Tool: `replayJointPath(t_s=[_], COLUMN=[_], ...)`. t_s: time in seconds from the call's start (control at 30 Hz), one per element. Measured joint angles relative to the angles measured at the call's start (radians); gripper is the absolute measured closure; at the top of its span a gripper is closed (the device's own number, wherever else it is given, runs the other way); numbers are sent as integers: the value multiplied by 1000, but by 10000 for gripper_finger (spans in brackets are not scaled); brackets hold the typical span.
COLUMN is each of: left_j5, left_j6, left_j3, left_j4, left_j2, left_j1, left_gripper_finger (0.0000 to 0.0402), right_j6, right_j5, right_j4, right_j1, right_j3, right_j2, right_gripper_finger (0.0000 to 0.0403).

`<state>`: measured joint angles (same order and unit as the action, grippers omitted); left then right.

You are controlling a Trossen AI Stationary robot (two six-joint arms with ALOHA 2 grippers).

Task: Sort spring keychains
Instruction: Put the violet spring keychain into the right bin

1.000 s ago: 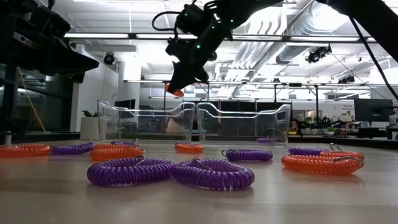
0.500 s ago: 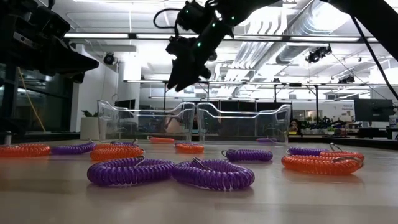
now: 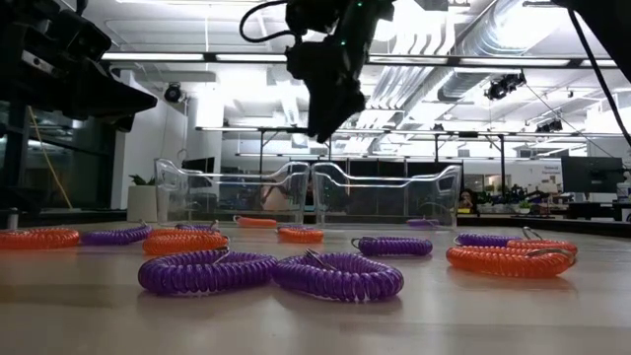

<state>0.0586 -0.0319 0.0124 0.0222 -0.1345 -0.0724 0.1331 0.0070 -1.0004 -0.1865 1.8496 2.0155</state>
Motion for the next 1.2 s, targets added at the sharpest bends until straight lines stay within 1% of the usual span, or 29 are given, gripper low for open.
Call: replayJointPath(t_s=[0.2,0.27,0.33,0.4,0.53,0.63,0.77,0.87,0.93,1.07,1.2], left_j5=[0,0,0,1,1,1,2,2,2,2,2], left_j6=[0,0,0,0,0,0,0,0,0,0,0], left_j3=[0,0,0,0,0,0,0,0,0,0,0], left_j4=[0,0,0,0,0,0,0,0,0,0,0], left_j2=[0,0,0,0,0,0,0,0,0,0,0], left_j1=[0,0,0,0,0,0,0,0,0,0,0], left_gripper_finger=[399,399,399,399,399,399,399,399,399,399,399], right_j6=[24,35,65,112,266,380,536,620,649,656,660], right_j5=[-1,-8,-20,-36,-40,-31,-28,-43,-56,-65,-64], right_j4=[-80,-63,-10,85,235,290,313,357,403,492,508], right_j1=[51,69,92,118,171,216,274,308,328,358,370], right_j3=[-3,-49,-143,-268,-518,-677,-840,-918,-959,-997,-1009], right_j2=[-26,-56,-107,-174,-317,-409,-484,-496,-488,-461,-432], right_gripper_finger=[203,203,202,201,203,206,204,204,204,204,204])
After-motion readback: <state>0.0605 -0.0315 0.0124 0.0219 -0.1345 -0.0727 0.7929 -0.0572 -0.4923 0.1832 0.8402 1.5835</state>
